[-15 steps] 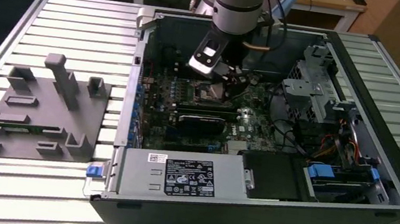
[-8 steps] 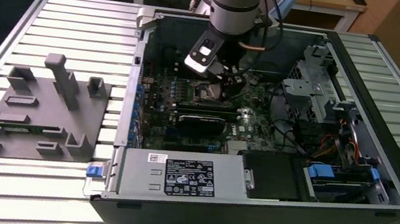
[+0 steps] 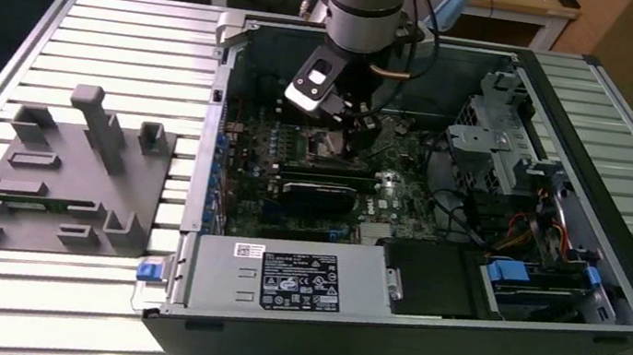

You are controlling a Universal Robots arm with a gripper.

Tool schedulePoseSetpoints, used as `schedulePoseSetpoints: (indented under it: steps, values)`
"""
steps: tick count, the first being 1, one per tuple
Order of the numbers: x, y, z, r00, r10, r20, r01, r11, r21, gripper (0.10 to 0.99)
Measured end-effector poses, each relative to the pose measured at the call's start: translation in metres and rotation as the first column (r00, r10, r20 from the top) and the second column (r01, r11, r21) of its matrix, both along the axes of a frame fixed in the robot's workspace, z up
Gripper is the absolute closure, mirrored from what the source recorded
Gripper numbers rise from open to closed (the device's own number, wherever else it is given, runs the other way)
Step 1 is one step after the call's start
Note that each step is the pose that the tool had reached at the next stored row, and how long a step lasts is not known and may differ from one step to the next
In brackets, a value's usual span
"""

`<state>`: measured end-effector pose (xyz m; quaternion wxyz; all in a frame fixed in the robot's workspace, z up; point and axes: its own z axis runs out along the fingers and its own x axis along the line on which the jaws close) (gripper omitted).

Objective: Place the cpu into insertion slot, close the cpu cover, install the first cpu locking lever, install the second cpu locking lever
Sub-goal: 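Place the cpu into insertion slot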

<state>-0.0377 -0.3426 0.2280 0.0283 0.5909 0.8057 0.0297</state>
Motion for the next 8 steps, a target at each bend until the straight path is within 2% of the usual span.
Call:
schedulePoseSetpoints:
  steps: [5, 8]
  values:
    - [-0.0001, 0.0047, -0.0021, 0.9996, -0.029, 0.0001, 0.029, 0.9996, 0.000, 0.549]
    - [-0.0001, 0.0048, -0.0033, 0.9969, -0.079, 0.0000, 0.079, 0.9969, 0.000, 0.549]
